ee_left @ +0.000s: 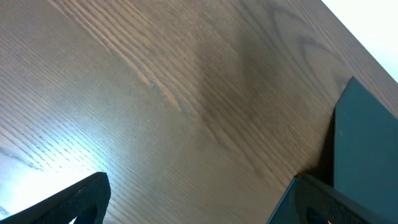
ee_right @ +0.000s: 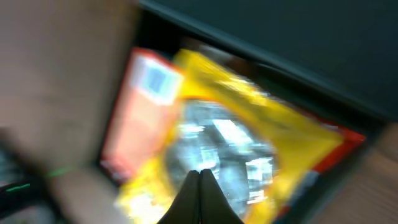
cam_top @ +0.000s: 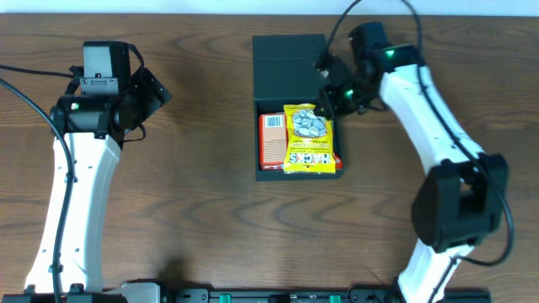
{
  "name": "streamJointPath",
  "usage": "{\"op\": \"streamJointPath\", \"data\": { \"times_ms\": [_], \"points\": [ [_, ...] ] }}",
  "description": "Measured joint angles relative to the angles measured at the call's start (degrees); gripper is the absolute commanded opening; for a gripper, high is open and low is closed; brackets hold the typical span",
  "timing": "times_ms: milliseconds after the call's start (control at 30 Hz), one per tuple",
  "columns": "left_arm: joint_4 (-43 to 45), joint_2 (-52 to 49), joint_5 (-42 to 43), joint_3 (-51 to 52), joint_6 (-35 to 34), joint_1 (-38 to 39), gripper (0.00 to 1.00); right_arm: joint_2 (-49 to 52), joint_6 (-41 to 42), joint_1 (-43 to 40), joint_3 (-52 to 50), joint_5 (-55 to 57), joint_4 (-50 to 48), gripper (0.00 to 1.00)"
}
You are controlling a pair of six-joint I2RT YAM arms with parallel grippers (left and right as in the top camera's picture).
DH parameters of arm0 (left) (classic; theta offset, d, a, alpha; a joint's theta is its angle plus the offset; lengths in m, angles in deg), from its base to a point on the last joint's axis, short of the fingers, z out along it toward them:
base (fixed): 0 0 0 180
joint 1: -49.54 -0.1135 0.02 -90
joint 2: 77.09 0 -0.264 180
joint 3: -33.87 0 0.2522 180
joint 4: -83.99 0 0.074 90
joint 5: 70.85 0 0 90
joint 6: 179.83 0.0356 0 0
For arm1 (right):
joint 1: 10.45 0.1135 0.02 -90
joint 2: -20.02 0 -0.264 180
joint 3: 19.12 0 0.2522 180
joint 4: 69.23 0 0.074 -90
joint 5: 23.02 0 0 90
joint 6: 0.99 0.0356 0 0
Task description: Pack container
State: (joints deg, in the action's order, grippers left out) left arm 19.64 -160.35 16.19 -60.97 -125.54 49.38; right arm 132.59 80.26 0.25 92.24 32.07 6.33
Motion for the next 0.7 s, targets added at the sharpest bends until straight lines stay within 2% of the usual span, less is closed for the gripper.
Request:
{"op": "streamJointPath", "data": {
  "times_ms": [133,300,500,700],
  "points": [
    [0.0,0.0,-0.02,0.0,0.0,0.0,0.95,-1.18,-2.32,-6.05,-1.25,-19.82,0.13,0.01],
    [1.01,0.0,-0.04,0.0,0.0,0.0,0.95,-1.2,-2.49,-7.41,-9.22,-32.44,-4.42,0.01],
    [1.33,0.0,-0.02,0.0,0.2,0.0,0.95,-1.2,2.16,-3.87,-18.34,-35.98,-13.75,0.02],
    [1.33,0.0,-0.04,0.0,0.24,0.0,0.95,-1.2,7.8,-2.51,-22.43,-30.14,-17.42,0.01]
  ]
}}
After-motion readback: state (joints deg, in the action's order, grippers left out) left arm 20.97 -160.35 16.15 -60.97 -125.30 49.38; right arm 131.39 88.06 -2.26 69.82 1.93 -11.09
